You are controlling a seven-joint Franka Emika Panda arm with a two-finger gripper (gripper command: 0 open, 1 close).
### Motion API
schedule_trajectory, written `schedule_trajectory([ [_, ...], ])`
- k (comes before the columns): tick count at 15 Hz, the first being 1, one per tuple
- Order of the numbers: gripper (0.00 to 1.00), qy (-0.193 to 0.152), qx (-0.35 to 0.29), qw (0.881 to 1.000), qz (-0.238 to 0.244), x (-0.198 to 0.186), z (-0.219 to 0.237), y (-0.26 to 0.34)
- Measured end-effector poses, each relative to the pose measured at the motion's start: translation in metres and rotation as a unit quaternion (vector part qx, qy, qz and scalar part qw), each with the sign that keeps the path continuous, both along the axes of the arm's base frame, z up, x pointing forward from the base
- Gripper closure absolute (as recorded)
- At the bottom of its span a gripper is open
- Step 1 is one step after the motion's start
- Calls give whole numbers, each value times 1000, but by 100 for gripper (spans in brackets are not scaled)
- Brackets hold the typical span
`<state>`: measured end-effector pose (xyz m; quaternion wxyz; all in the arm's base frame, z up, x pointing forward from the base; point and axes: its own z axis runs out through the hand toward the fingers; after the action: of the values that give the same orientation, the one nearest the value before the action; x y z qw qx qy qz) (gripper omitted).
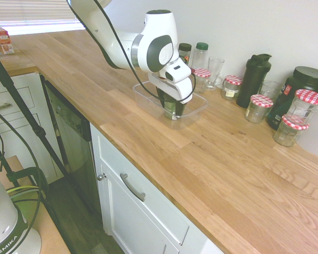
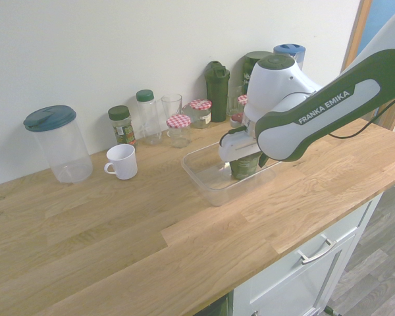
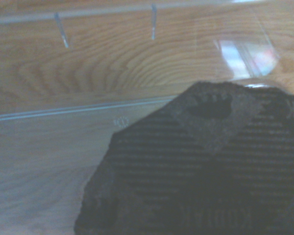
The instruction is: Put the cereal into the container
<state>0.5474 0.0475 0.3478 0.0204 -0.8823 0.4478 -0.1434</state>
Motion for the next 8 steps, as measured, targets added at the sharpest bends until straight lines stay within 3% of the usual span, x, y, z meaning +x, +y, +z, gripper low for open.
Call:
schedule_trajectory([
  [8,0,13,-2,1000,10,-23,50,-6],
])
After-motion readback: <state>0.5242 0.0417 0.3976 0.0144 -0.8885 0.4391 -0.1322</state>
